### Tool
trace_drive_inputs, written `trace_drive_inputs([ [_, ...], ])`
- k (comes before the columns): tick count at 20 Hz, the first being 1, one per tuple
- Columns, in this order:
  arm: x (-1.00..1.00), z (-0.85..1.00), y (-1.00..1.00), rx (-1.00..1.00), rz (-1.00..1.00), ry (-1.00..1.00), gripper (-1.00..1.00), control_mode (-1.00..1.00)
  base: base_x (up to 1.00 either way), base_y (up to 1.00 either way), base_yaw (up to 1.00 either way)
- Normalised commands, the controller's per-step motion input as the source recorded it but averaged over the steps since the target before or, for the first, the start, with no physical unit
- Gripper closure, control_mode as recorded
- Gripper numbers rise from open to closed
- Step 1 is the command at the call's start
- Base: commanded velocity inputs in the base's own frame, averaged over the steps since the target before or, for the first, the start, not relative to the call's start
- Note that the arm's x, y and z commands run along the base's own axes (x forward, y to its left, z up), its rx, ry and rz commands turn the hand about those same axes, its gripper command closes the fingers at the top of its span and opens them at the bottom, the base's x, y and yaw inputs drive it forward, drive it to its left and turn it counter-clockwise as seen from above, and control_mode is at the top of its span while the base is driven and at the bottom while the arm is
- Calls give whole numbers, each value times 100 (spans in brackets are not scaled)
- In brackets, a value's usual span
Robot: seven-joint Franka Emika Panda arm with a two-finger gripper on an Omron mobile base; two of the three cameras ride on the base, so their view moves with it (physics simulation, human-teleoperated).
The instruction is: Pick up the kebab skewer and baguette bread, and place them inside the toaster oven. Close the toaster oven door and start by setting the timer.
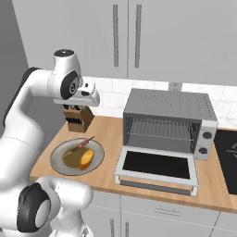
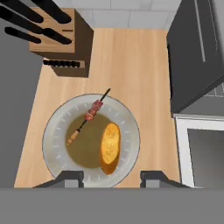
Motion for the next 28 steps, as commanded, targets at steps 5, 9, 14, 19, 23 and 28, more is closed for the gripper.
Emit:
trace_drive_inputs([
  [5, -44, -4, -36, 1, 0, 0, -100, -100, 0, 0, 0],
  [9, -79, -1, -100, 7, 0, 0, -100, -100, 0, 0, 0],
  [14, -71, -3, -100, 5, 0, -4, -100, -100, 0, 0, 0],
  [19, -32, -4, -84, 2, 0, -7, -100, -100, 0, 0, 0],
  [23, -7, -11, -76, 3, 0, -7, -100, -100, 0, 0, 0],
  [28, 0, -21, -86, 5, 0, -14, -100, -100, 0, 0, 0],
])
